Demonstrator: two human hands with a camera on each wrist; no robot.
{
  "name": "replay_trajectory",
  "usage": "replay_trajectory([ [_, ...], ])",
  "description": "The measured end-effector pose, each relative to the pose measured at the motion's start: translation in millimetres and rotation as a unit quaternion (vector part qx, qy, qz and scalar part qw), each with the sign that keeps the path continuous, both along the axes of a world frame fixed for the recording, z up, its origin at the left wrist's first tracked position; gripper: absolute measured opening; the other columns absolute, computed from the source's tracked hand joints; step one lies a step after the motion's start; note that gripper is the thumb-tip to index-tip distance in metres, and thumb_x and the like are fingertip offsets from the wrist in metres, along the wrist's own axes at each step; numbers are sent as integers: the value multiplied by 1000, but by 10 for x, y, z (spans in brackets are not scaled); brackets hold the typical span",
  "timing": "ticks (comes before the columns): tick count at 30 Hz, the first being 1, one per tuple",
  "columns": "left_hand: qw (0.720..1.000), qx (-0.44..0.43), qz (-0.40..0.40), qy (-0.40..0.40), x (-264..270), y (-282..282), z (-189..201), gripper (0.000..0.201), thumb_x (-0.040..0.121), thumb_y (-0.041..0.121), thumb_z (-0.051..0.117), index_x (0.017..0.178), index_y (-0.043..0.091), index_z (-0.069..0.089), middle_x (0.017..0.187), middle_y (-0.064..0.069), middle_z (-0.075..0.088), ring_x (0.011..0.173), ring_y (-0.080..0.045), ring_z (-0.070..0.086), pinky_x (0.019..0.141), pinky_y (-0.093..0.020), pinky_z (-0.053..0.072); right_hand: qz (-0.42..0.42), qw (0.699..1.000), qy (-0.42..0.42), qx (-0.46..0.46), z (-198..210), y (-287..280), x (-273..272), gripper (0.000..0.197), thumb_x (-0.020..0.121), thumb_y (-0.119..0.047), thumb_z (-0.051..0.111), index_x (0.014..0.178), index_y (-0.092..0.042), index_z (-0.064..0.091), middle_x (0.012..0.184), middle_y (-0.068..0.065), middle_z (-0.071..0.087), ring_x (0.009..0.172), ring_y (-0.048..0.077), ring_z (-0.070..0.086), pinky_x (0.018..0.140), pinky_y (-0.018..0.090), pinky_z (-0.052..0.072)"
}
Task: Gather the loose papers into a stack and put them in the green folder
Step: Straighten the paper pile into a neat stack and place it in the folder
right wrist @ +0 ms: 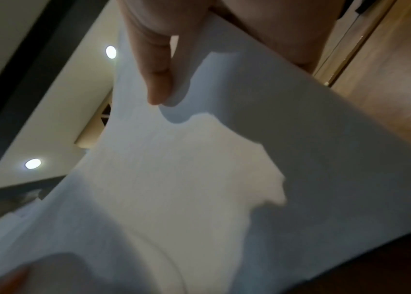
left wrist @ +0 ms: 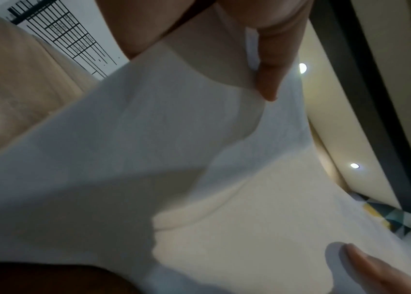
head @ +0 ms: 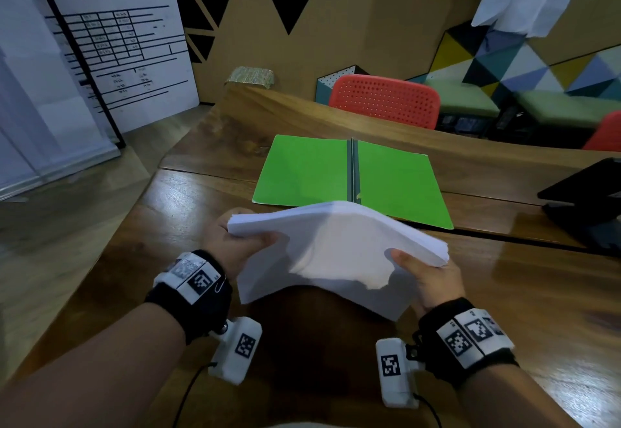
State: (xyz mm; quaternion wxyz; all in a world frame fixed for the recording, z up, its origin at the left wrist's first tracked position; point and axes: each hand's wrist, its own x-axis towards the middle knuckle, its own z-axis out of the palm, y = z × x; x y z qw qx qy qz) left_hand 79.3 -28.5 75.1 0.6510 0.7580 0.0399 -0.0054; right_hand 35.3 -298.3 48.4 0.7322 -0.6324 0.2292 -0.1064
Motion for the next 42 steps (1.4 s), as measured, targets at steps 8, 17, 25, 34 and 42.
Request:
replay_trajectory([
  [8,990,107,66,61,-2,8,-34,40,66,20,80,98,12,58,82,0,60,86,-20,61,69,-16,47,-9,1000,16,-24,18,57,-85,33,66,3,78,96,-6,68,81,1,71,76,18,66,76,26,55],
  [17,854,398,-177,-284,-60,-300,921,69,61,60,63,121,26,56,119,-1,63,109,-18,55,97,-38,46,92,903,-126,-401,791,508,-108,8,72,-27,76,73,-19,74,71,6,73,72,28,67,70,41,54],
  [25,901,215,-222,-305,3,-187,946,33,66,48,58,74,16,59,52,-8,54,50,-6,44,46,-23,38,170,809,-49,-561,1318,364,-237,31,70,-43,73,59,-21,54,57,-3,55,66,21,54,61,34,45],
  [34,987,15,-32,-155,-7,-99,868,15,73,13,76,60,7,69,45,13,63,51,-5,57,48,-17,49,59,974,-209,-61,1105,187,-130,48,42,-42,87,76,-14,68,78,4,71,75,24,65,68,38,54],
  [42,986,-4,-6,-165,-193,-285,550,24,68,15,75,76,35,64,59,25,67,57,14,59,55,-6,49,7,976,-155,-155,891,526,-16,14,74,-28,64,79,-38,54,80,-7,61,76,18,59,78,45,53],
])
